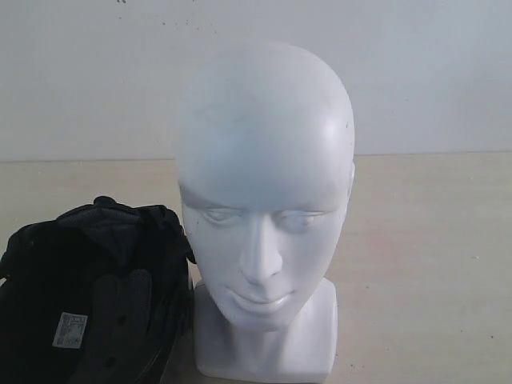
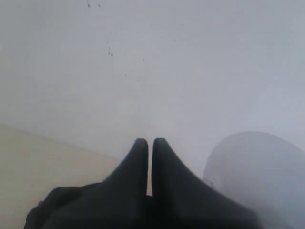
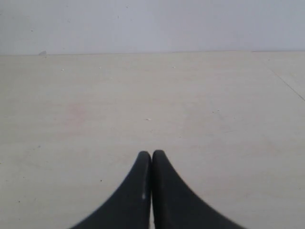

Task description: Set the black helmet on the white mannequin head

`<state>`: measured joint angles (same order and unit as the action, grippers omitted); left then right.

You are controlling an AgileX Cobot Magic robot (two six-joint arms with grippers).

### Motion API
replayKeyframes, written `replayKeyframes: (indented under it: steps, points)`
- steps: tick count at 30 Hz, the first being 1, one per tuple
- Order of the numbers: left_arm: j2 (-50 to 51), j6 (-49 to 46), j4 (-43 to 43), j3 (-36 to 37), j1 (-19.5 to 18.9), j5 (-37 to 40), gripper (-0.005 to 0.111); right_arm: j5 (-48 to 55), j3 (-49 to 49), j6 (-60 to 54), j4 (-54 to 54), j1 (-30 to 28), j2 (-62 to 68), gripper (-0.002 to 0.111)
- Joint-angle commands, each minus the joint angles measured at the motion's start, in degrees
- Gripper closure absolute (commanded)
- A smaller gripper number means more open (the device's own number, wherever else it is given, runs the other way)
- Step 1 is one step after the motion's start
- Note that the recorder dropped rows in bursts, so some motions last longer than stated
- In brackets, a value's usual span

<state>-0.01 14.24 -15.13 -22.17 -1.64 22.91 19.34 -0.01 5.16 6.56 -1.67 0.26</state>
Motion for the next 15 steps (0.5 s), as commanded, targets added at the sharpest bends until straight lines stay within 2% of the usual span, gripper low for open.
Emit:
replayKeyframes:
  steps: [1,5,8,11,12,15]
  points:
    - [0.01,0.83,-5.37,-0.54,0.21,4.10,0.102,-0.17,0.01,0.06,0.07,0.18,-0.26,0.109]
    - [0.01,-7.78,-12.31,-1.00,0.21,11.98,0.102,-0.17,0.01,0.06,0.07,0.18,-0.26,0.109]
    - [0.01,-26.67,-21.80,-1.54,0.21,17.34,0.102,-0.17,0.01,0.06,0.07,0.18,-0.26,0.109]
    - [4.09,-41.64,-30.03,-4.19,0.21,29.41,0.102,-0.17,0.01,0.06,0.07,0.18,-0.26,0.109]
    - [6.56,-42.40,-29.79,-5.37,0.12,33.30,0.102,-0.17,0.01,0.06,0.07,0.18,-0.26,0.109]
    - [13.12,-42.22,-26.06,-8.81,0.12,37.73,0.102,-0.17,0.01,0.06,0.07,0.18,-0.26,0.109]
